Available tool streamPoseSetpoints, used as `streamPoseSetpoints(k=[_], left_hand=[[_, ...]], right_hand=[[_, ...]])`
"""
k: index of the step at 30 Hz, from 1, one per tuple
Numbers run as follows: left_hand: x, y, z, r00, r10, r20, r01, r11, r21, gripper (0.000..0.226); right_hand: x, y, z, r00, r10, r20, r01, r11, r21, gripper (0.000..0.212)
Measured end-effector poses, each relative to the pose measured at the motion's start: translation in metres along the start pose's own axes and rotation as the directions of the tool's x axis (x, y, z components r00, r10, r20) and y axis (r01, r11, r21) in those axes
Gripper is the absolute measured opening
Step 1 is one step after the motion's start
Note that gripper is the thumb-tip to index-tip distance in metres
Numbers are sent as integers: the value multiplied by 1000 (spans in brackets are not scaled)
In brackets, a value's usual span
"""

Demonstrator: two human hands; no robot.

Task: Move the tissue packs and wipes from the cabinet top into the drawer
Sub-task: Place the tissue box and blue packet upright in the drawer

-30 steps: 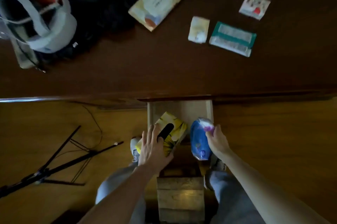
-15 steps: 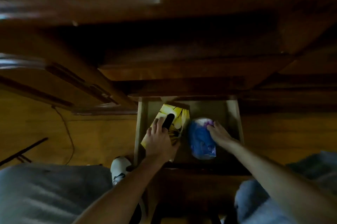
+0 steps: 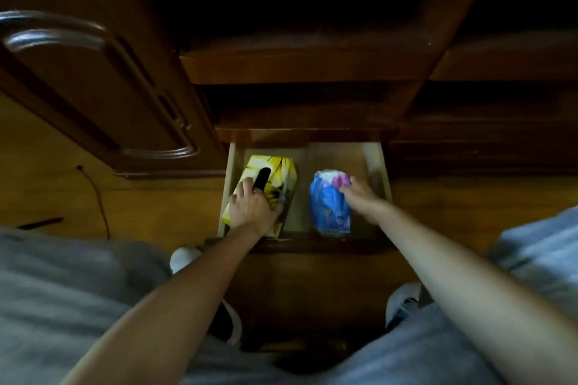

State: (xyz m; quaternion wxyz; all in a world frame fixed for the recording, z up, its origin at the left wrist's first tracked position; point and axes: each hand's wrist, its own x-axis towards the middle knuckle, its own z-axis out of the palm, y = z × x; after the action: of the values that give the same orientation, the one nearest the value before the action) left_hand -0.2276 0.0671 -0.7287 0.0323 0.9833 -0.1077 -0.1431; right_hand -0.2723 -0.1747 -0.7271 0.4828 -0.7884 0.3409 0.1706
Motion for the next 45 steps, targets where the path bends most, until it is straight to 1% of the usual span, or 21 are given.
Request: streamPoseSetpoints(k=[3, 8, 11, 13, 14, 17, 19, 21, 23, 24, 26, 28, 30, 32, 34, 36, 38, 39, 42, 43, 45], left_hand=[[6, -3, 2, 1000, 10, 16, -10, 1000, 3, 82], [6, -17, 30, 990, 83, 114, -90, 994, 55, 82], [6, -14, 37, 992, 76, 103, -84, 994, 74, 78], [10, -13, 35, 992, 96, 79, -106, 986, 127, 77], [13, -13, 33, 993, 102, 65, -110, 983, 150, 78], [17, -14, 31, 994, 93, 55, -100, 982, 158, 78], [18, -14, 32, 994, 94, 48, -101, 979, 175, 76], [19, -14, 32, 998, 67, 23, -70, 979, 192, 78], [20, -12, 33, 1000, 10, 7, -12, 979, 202, 82], [20, -10, 35, 1000, -6, 1, 5, 976, 217, 84], [18, -8, 38, 1000, -19, -9, 21, 975, 220, 88], [15, -10, 41, 999, -20, -36, 26, 985, 170, 93], [16, -14, 43, 996, 19, -88, -9, 993, 114, 95], [24, -17, 43, 983, 106, -147, -93, 992, 88, 92], [39, -16, 42, 973, 158, -171, -146, 986, 80, 93], [60, -12, 38, 974, 186, -128, -176, 981, 84, 98], [79, -9, 38, 977, 206, -49, -200, 974, 105, 102], [88, -9, 37, 979, 202, -2, -201, 974, 105, 103], [103, -10, 36, 981, 149, 127, -157, 986, 53, 105], [103, -11, 36, 980, 142, 141, -149, 988, 41, 105], [98, -14, 38, 979, 151, 136, -159, 986, 51, 107]], right_hand=[[2, -7, -2, 998, 54, -17, -52, 995, 89, 52], [28, 4, 21, 991, 118, 63, -124, 987, 98, 40], [44, 22, 36, 990, 138, 40, -138, 990, -2, 46], [51, 35, 43, 994, 106, 1, -105, 992, -68, 46], [53, 39, 46, 996, 84, -22, -86, 991, -102, 50], [54, 50, 55, 996, 63, -58, -73, 979, -188, 74], [53, 51, 59, 996, 60, -65, -73, 970, -231, 82], [53, 47, 62, 998, 43, -47, -54, 961, -270, 87], [52, 43, 61, 999, 9, -34, -18, 960, -280, 86], [54, 41, 60, 998, -6, -58, -9, 963, -268, 81], [55, 41, 57, 988, -22, -153, -14, 973, -230, 68], [55, 46, 55, 964, -59, -260, -8, 968, -249, 65], [52, 50, 55, 946, -121, -301, 24, 951, -307, 65], [50, 50, 56, 955, -149, -258, 49, 933, -357, 69], [51, 48, 58, 982, -132, -133, 59, 890, -453, 77], [54, 45, 58, 998, -64, 21, 66, 861, -505, 81], [57, 43, 55, 993, -13, 115, 68, 867, -493, 81], [58, 42, 54, 990, 5, 139, 64, 872, -485, 82], [61, 36, 51, 981, 36, 193, 69, 856, -513, 95], [62, 35, 52, 979, 30, 201, 83, 844, -530, 96], [63, 35, 56, 983, 1, 184, 98, 841, -531, 91]])
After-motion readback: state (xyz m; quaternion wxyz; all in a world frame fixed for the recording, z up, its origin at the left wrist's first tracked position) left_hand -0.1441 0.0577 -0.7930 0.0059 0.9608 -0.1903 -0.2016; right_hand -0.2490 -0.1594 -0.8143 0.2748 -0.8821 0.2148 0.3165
